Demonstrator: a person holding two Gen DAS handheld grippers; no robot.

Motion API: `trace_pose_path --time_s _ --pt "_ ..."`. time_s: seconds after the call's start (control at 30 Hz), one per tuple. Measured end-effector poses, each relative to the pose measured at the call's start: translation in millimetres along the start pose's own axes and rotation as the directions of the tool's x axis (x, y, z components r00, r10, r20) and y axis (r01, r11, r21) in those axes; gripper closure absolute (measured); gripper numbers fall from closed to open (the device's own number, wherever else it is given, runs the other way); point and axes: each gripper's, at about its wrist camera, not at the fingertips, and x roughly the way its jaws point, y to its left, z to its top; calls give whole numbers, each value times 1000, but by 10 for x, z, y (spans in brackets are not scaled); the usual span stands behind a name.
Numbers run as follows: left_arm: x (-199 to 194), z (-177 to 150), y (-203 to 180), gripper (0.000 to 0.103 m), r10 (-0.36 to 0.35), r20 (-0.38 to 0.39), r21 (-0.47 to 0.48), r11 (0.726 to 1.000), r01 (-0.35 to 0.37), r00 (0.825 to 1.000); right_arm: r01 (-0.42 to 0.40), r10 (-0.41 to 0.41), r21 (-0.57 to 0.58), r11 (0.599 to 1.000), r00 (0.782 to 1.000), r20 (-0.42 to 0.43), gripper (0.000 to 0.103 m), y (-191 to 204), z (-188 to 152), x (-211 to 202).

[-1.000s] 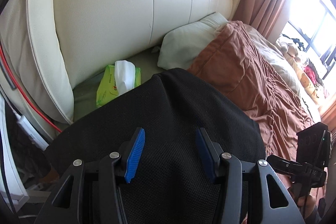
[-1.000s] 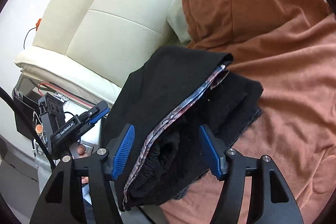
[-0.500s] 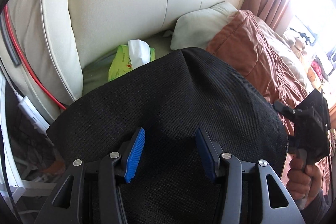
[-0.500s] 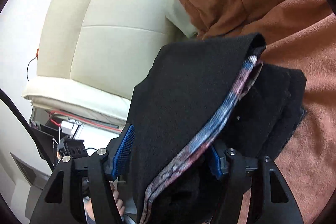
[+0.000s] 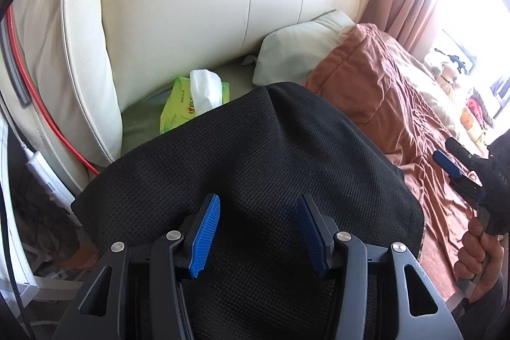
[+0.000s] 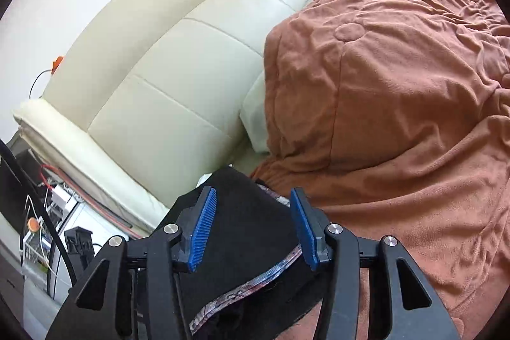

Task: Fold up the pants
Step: 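Lower the shorts onto the bed beside the tissue box with both tools, then press the folded shorts flat with both open tools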

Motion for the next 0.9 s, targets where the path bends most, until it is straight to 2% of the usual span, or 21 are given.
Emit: trace_pose_path --time_s 0.17,0.33,0.43,0.53,0.77,0.9 --pt "-40 34 -75 50 -9 10 15 1000 8 1000 -32 15 -188 982 995 -94 57 553 -197 308" --pt "17 103 -47 50 39 11 12 999 -39 999 -49 -16 -379 924 986 -167 73 997 -423 519" --pt "111 141 43 50 73 2 -12 997 -73 997 -19 -79 -449 893 977 -198 79 938 -505 749" --pt "204 150 122 50 89 -10 -31 995 -90 996 26 -139 -485 874 971 -197 81 867 -588 797" --pt "394 133 134 50 172 -58 -21 985 -174 983 36 -155 -493 869 967 -204 82 692 -663 761" --pt "369 116 48 50 223 -63 10 975 -223 973 50 -179 -516 855 963 -203 82 758 -769 689"
